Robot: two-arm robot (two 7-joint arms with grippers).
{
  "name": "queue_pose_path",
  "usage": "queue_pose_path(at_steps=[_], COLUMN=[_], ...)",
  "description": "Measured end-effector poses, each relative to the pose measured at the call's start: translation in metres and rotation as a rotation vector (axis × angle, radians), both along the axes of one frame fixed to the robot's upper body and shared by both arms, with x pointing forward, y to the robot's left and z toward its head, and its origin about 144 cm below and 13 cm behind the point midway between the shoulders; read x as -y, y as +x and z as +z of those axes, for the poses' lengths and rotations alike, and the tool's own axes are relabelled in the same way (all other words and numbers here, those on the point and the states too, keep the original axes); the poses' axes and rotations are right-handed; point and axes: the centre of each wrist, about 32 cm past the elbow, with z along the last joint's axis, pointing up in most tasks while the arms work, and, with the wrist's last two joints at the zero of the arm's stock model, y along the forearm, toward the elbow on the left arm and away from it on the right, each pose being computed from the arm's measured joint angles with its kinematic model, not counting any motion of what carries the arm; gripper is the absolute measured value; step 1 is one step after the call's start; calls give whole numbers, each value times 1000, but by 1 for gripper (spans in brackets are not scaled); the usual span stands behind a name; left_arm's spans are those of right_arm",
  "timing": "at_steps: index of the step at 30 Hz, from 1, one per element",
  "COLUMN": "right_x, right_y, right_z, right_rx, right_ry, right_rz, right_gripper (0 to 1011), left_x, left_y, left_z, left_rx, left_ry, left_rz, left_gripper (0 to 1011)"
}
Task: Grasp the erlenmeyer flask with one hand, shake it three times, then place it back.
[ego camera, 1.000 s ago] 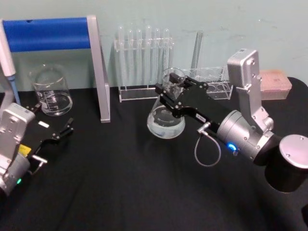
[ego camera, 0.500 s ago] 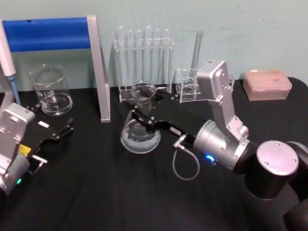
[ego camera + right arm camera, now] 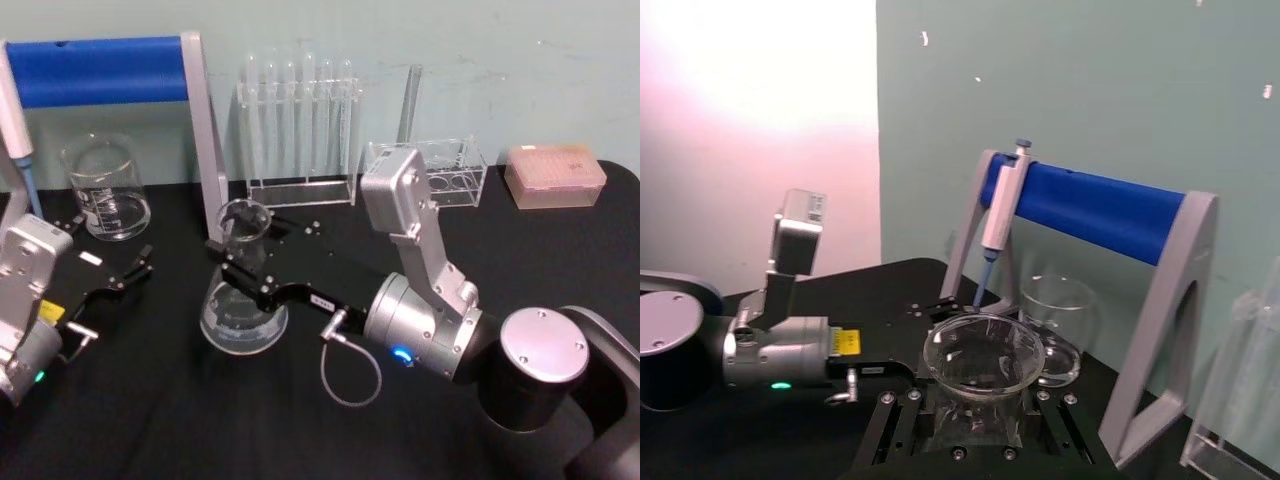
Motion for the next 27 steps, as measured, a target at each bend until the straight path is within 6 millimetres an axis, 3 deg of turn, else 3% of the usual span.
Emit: queue_pose_path(at_steps=[12,27], right_x=[-3,26], right_y=[-3,11], right_z=[-1,2], right_rx=[-10,10], right_ry=[6,8], right_rz=[21,-133], right_gripper=[450,450], left_x=[0,0], left_y=[0,0], left_z=[0,0], left_rx=[0,0], left_ry=[0,0], left_rz=[0,0], left_gripper=[1001,1001])
